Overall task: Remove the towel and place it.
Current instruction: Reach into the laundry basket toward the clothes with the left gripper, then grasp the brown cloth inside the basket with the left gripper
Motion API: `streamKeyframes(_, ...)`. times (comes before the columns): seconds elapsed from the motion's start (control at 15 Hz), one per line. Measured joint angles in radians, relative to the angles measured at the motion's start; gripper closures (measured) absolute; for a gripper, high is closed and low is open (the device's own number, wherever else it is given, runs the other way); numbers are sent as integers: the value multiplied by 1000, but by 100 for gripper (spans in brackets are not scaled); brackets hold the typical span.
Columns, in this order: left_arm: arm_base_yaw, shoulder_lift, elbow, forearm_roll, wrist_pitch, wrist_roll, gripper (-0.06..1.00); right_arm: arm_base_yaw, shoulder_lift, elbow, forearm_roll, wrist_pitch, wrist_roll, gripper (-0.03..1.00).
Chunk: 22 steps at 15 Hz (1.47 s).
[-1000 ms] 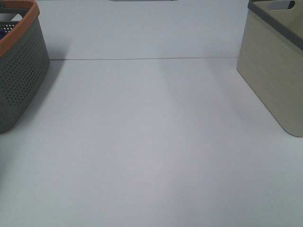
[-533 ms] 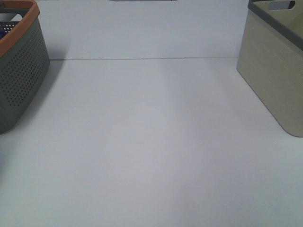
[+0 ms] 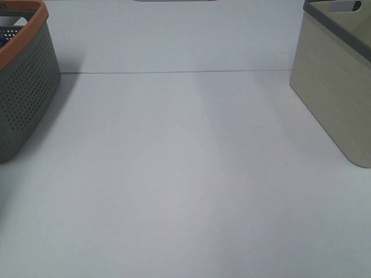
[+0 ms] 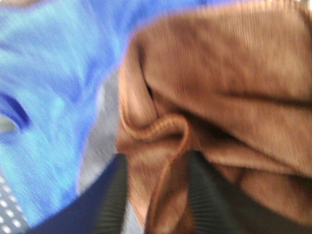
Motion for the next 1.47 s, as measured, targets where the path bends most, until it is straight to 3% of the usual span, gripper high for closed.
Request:
streamKeyframes(0.13, -7, 0, 0, 69, 29, 0, 71, 0, 0, 0, 0, 0, 0, 39)
streamKeyframes(0.4, -7, 0, 0, 97, 105, -1, 72, 0, 0, 0, 0, 0, 0, 39)
streamKeyframes(0.8, -7, 21, -1, 124, 52, -69, 72, 0, 0, 0, 0, 0, 1, 39)
streamKeyframes(1.27, -7, 32, -1, 127, 70, -80, 72, 0, 0, 0, 0, 0, 1, 39)
streamKeyframes(1.4, -7, 32, -1, 125, 56, -80, 81, 0, 0, 0, 0, 0, 1, 39)
streamKeyframes(1.47, -7, 32, -1, 125, 56, -80, 90, 0, 0, 0, 0, 0, 1, 39)
